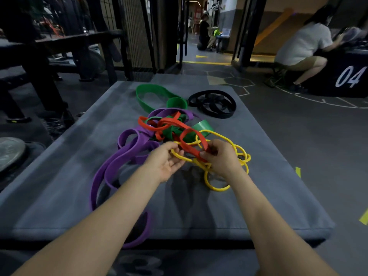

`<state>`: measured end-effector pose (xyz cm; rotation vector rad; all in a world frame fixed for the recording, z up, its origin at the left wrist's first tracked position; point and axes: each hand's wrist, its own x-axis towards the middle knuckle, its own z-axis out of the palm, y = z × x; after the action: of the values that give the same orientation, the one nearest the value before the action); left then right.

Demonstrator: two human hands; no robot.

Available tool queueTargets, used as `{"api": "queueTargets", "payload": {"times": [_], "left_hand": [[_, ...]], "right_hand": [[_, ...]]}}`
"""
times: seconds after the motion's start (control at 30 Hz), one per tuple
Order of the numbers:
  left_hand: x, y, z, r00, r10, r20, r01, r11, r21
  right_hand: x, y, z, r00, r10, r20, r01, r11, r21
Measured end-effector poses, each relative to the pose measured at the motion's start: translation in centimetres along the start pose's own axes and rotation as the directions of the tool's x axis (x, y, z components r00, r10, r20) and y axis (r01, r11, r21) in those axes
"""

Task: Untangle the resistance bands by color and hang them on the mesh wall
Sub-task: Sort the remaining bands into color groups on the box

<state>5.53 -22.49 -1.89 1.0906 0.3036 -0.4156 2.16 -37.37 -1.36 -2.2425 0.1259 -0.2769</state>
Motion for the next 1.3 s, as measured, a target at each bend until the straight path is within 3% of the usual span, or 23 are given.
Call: {"api": "queueTargets", "payload": {"times": [0.13, 0.2, 0.27, 0.33, 0.4, 0.43, 0.47, 0.5, 0.6, 0.67, 0.77, 0.87, 0.97, 1.1, 1.2, 1.3], "left_hand": [[-1.4, 1.2, -1.0, 0.987, 0.128, 0.101, -0.117, 0.987, -0.105], [-2.0, 0.8, -0.9, 0.950, 0.253, 0.182, -0.260, 0.966, 0.010], [-2.1, 0.1, -0.7, 0.864, 0.397, 0.310, -0.468, 0.860, 0.202], [-1.9, -0.3, -1.1, 0.755, 0.464, 0.463, -0.648, 0.635, 0.420], [-1.3, -0.7, -1.7, 0.676, 0.446, 0.586, -0.724, 0.258, 0.640], [-1.0, -0.9, -2.1, 0.666, 0.411, 0.622, -0.706, 0.077, 0.705], [-1.0, -1.2, -2.4, 0.674, 0.376, 0.636, -0.675, -0.035, 0.737], [-1.0, -1.4, -2.7, 0.696, 0.353, 0.625, -0.646, -0.071, 0.760], [-1.4, -1.3, -3.1, 0.761, 0.406, 0.506, -0.532, -0.056, 0.845], [-1.8, -0.6, -3.3, 0.761, 0.492, 0.422, -0.447, -0.074, 0.892], [-2.6, 0.9, -3.6, 0.742, 0.590, 0.319, -0.279, -0.160, 0.947], [-3.1, 1.7, -4.2, 0.783, 0.588, 0.203, -0.177, -0.103, 0.979], [-3.3, 1.7, -4.1, 0.869, 0.457, 0.191, -0.172, -0.084, 0.982], [-3.9, 0.7, -2.9, 0.827, 0.503, 0.251, -0.201, -0.153, 0.968], [-4.0, 0.1, -2.3, 0.786, 0.571, 0.238, -0.222, -0.099, 0.970], [-3.8, -0.2, -1.7, 0.749, 0.610, 0.258, -0.273, -0.070, 0.959]], "right_hand": [[-1.0, -0.4, -0.1, 0.979, -0.165, 0.116, 0.185, 0.964, -0.190], [-1.5, -0.6, 0.1, 0.955, -0.256, 0.153, 0.286, 0.933, -0.220], [-1.7, -0.6, 0.3, 0.934, -0.296, 0.199, 0.342, 0.902, -0.264], [-1.7, -0.4, 0.6, 0.921, -0.311, 0.236, 0.374, 0.876, -0.305], [-1.8, -0.7, 0.5, 0.914, -0.293, 0.279, 0.379, 0.863, -0.335], [-1.9, -0.9, 0.5, 0.917, -0.280, 0.284, 0.370, 0.863, -0.344], [-2.0, -1.2, 0.3, 0.926, -0.253, 0.280, 0.336, 0.890, -0.308], [-2.2, -1.4, 0.2, 0.935, -0.227, 0.271, 0.291, 0.930, -0.226], [-2.5, -1.7, -0.2, 0.955, -0.107, 0.277, 0.080, 0.991, 0.107], [-2.4, -1.5, -0.5, 0.951, 0.000, 0.308, -0.112, 0.931, 0.348], [-2.3, -1.3, -1.5, 0.953, 0.173, 0.247, -0.264, 0.874, 0.407], [-1.8, -0.3, -2.2, 0.935, 0.354, 0.004, -0.342, 0.900, 0.269], [-1.7, 0.4, -2.9, 0.916, 0.327, -0.231, -0.323, 0.945, 0.059], [-2.8, 0.7, -1.9, 0.916, 0.392, -0.083, -0.401, 0.887, -0.231], [-2.6, 1.9, -0.4, 0.910, 0.413, -0.046, -0.391, 0.814, -0.430], [-1.9, 2.6, -0.1, 0.908, 0.412, -0.078, -0.393, 0.772, -0.500]]}}
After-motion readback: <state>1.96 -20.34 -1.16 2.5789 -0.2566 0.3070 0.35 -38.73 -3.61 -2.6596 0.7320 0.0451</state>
